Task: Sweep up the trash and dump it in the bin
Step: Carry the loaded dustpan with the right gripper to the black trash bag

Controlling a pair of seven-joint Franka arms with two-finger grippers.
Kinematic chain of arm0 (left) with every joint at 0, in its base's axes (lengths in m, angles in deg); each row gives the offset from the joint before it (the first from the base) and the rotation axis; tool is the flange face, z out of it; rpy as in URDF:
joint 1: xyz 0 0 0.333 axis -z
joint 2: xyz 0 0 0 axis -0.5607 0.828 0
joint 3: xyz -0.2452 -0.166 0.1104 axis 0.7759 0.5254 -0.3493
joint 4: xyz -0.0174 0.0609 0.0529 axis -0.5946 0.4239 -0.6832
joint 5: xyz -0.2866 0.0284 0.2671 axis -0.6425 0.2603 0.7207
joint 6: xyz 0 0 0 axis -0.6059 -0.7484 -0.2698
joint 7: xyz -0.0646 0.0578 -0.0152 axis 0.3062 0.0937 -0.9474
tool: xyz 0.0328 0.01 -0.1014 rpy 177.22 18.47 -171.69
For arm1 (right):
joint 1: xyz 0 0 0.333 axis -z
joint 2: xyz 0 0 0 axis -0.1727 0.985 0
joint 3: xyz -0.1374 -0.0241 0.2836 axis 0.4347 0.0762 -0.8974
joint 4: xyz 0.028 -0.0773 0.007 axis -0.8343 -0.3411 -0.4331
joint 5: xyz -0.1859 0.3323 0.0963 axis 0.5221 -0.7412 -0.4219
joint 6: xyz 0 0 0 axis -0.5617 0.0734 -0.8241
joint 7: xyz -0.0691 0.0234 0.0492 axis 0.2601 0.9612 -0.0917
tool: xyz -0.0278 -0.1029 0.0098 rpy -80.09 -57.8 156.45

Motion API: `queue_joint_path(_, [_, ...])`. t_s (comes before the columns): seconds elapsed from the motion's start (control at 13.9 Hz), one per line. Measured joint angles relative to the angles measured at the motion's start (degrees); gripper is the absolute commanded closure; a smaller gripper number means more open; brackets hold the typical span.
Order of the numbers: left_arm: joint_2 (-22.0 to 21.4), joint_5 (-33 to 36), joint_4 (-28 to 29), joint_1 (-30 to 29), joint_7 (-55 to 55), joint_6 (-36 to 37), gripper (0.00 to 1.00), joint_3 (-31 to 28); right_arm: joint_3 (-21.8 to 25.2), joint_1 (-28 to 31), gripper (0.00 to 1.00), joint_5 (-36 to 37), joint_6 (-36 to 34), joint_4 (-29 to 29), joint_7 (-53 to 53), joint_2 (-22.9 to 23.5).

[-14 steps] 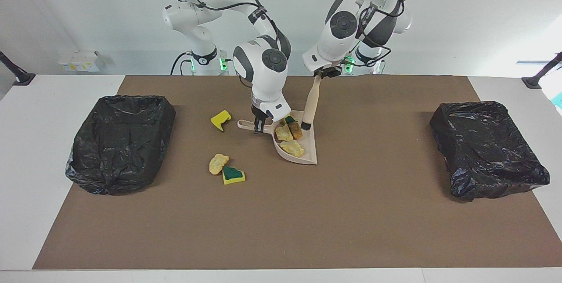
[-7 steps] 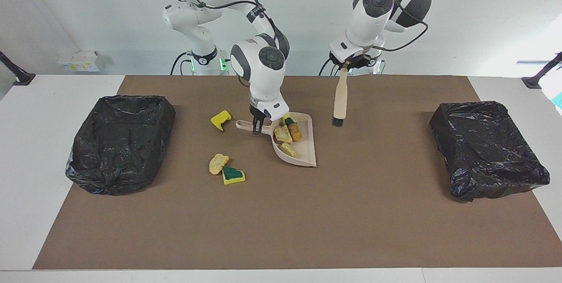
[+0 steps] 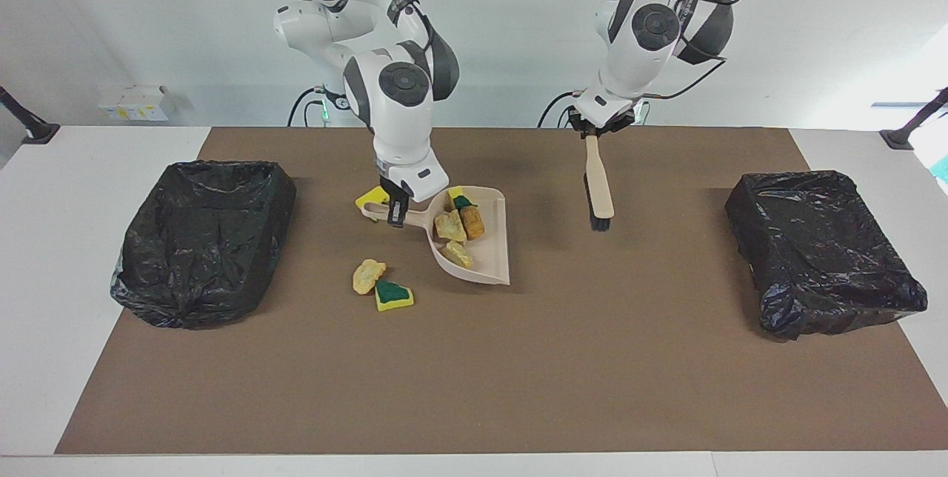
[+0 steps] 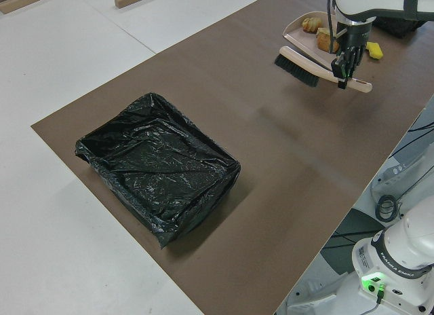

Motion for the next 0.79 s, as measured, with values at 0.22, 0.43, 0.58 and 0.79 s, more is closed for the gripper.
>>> queue_joint_path(0.22, [0.05, -0.86, 3.97, 8.02, -7.14, -7.04, 1.0, 0.44, 0.23, 5.21, 1.0, -1.66, -4.89, 3.24, 7.57, -0.72])
queue_joint_path(0.43, [3.99, -2.11, 7.66, 16.76, -17.97, -18.68, 1.0, 0.99, 0.43, 10.32, 1.0, -1.85, -8.76, 6.22, 15.64, -1.1])
queue_joint_path(0.58, [7.54, -3.7, 7.76, 19.37, -20.43, -22.91, 1.0, 1.05, 0.51, 13.96, 1.0, -1.87, -10.58, 7.65, 20.34, -1.72])
queue_joint_path(0.79, [8.97, -4.3, 7.65, 20.07, -21.43, -24.07, 1.0, 0.89, 0.74, 19.59, 1.0, -1.8, -13.38, 9.38, 29.25, -2.64])
